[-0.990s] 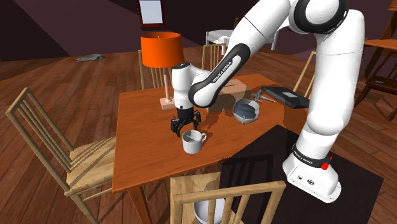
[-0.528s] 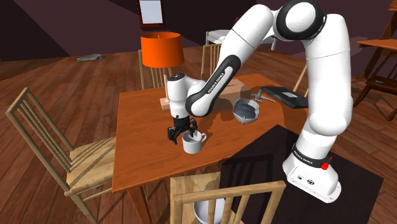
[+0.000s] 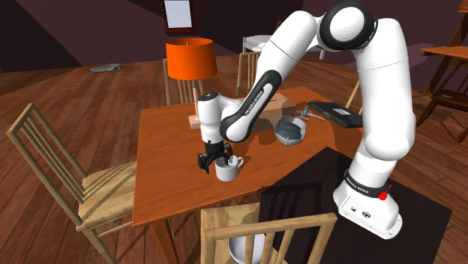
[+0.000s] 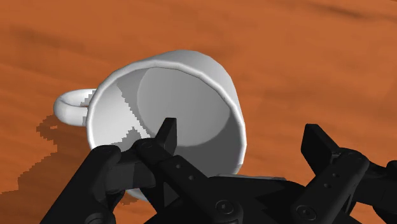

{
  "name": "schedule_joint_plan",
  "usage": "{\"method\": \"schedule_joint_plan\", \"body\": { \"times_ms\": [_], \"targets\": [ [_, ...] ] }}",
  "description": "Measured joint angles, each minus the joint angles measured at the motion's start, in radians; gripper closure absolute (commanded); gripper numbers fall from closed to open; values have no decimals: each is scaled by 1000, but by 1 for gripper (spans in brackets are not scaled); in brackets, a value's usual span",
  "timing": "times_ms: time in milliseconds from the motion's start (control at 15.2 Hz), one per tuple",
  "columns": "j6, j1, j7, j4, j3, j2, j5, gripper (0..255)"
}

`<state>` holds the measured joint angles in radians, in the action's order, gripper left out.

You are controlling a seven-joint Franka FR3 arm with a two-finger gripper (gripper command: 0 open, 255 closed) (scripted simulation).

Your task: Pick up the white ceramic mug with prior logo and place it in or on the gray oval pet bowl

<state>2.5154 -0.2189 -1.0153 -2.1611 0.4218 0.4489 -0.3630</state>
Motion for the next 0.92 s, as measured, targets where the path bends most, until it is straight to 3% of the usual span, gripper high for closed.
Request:
{"method": "schedule_joint_plan", "body": {
  "times_ms": [66,132,924],
  "targets": [
    [0,0,0,0,0,0,0,0],
    [0,0,0,0,0,0,0,255],
    [-10,5,7,-2,6,-12,9,255]
  ]
}}
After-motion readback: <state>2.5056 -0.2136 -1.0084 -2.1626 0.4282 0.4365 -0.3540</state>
